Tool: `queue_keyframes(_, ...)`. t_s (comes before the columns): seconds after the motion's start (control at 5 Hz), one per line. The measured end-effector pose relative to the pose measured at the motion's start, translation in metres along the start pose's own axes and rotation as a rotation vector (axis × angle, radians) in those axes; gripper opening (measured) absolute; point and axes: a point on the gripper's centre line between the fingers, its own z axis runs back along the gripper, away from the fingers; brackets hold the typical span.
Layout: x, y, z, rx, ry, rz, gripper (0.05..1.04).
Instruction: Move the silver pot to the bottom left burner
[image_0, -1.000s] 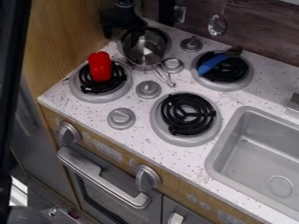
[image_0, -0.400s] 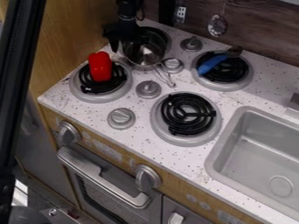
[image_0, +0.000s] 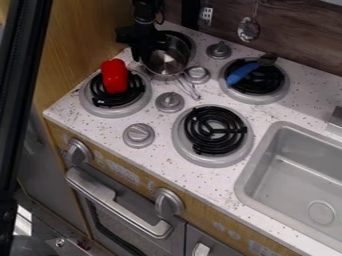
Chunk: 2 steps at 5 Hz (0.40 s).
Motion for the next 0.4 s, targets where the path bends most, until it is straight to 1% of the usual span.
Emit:
queue_keyframes(0.2, 0.0028, -0.0002, 0.0016, 0.002, -0.01, 0.006, 0.085)
queue_keyframes(0.4, 0.0098, -0.0057, 0.0036, -0.03, -0.05, 0.025, 0.08)
